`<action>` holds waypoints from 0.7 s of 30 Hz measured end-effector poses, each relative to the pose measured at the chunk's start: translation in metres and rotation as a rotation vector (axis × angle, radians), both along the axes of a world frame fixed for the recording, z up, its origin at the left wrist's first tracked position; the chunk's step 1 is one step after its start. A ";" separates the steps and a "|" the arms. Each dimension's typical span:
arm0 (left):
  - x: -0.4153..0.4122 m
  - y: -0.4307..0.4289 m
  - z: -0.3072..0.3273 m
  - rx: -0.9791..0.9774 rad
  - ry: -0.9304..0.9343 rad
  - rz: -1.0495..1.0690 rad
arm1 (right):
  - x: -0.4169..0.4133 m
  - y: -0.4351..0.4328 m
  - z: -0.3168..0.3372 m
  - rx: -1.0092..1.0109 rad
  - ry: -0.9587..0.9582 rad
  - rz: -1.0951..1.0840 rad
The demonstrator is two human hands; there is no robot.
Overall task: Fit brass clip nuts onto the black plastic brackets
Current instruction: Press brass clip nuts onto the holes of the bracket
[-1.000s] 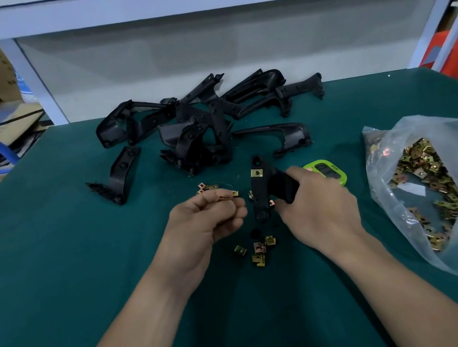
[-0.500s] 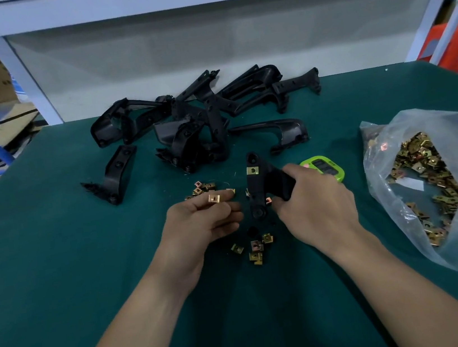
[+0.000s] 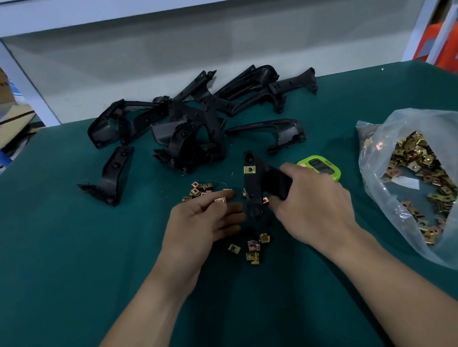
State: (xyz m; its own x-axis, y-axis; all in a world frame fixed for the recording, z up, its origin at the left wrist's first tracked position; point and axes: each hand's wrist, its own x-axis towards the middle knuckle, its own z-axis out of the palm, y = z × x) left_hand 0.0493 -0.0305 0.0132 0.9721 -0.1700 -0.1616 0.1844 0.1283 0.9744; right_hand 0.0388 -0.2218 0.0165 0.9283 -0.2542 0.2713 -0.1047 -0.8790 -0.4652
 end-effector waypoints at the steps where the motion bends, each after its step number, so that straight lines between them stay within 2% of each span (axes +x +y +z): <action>1: 0.000 0.000 -0.001 0.033 -0.013 -0.002 | 0.000 0.000 0.000 -0.002 -0.003 -0.003; 8: -0.003 0.001 -0.003 0.320 -0.167 0.017 | -0.001 0.000 0.001 -0.002 -0.011 0.012; 21: -0.010 -0.008 0.005 0.357 -0.215 0.152 | -0.004 0.005 0.002 0.004 -0.046 0.114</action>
